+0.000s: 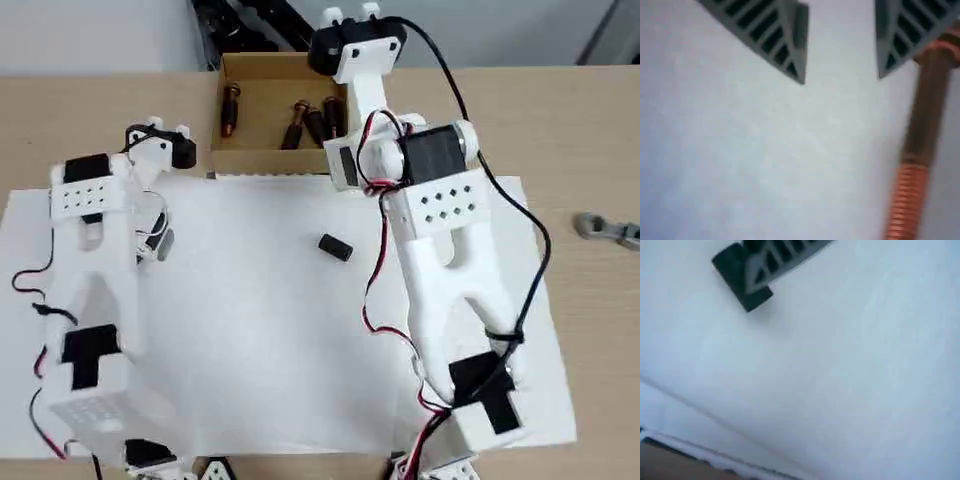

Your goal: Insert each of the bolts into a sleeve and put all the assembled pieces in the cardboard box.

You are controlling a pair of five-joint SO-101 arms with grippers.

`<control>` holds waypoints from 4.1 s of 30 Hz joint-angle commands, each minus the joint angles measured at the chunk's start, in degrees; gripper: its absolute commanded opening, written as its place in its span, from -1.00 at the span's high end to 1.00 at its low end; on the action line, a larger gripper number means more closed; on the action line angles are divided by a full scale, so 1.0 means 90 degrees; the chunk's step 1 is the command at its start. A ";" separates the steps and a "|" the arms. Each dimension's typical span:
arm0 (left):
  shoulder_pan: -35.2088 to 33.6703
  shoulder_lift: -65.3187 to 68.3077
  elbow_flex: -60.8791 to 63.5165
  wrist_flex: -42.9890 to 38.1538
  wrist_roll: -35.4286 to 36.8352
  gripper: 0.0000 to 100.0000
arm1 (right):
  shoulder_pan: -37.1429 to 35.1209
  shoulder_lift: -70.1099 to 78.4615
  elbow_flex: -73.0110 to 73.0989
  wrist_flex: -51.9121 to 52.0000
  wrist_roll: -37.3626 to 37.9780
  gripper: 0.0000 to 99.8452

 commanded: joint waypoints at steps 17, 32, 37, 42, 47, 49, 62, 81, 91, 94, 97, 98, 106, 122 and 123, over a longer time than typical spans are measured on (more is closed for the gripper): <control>-0.0576 0.1475 -0.1372 0.0117 -0.1768 0.83 | 0.0034 -0.0347 -0.0274 0.0298 -0.0469 0.56; -0.0361 0.2510 -0.1372 -0.0107 -0.1778 0.95 | 0.0034 -0.0337 -0.0264 0.0298 -0.0469 0.56; -0.0352 0.2422 -0.1372 -0.0068 -0.2276 0.99 | 0.0034 -0.0308 -0.0264 0.0298 -0.0469 0.56; -0.0352 0.1807 -0.1372 -0.0059 -0.2647 0.99 | 0.0044 -0.0308 -0.0264 0.0298 -0.0469 0.56; -0.0352 0.0957 -0.1372 0.0029 -0.3136 0.99 | 0.0044 -0.0308 -0.0264 0.0298 -0.0469 0.56; -0.0342 0.0596 -0.1363 0.0264 -0.3429 0.99 | 0.0044 -0.0308 -0.0264 0.0298 -0.0469 0.56; -0.0029 -0.0547 -0.1021 0.1475 -0.5607 0.99 | 0.0054 -0.0347 -0.0264 0.0669 -0.0479 0.56; 0.0459 -0.0694 -0.0220 0.0899 -0.8557 0.99 | 0.0044 -0.0308 -0.0254 0.0825 0.0430 0.56; 0.0557 -0.0703 0.1021 -0.0127 -0.9299 0.99 | 0.0044 -0.0317 -0.0254 0.0825 0.0410 0.56; 0.0567 -0.0703 0.1099 -0.0293 -0.9299 0.99 | 0.0044 -0.0308 -0.0254 0.0816 0.0410 0.56; 0.0567 -0.0703 0.1099 -0.0293 -0.9299 0.99 | 0.0044 -0.0308 -0.0254 0.0816 0.0410 0.56; 0.0567 -0.0713 0.1099 -0.0293 -0.9299 0.99 | 0.0044 -0.0308 -0.0254 0.0816 0.0410 0.56; 0.0567 -0.0752 0.1070 -0.0293 -0.9309 0.99 | 0.0044 -0.0308 -0.0254 0.0816 0.0410 0.56; 0.0567 -0.0752 0.0396 -0.0283 -0.8127 0.91 | 0.0044 -0.0298 -0.0254 0.0806 0.0400 0.56; 0.0567 -0.0752 0.0376 -0.0283 -0.8078 0.88 | 0.0044 -0.0298 -0.0254 0.0806 0.0400 0.56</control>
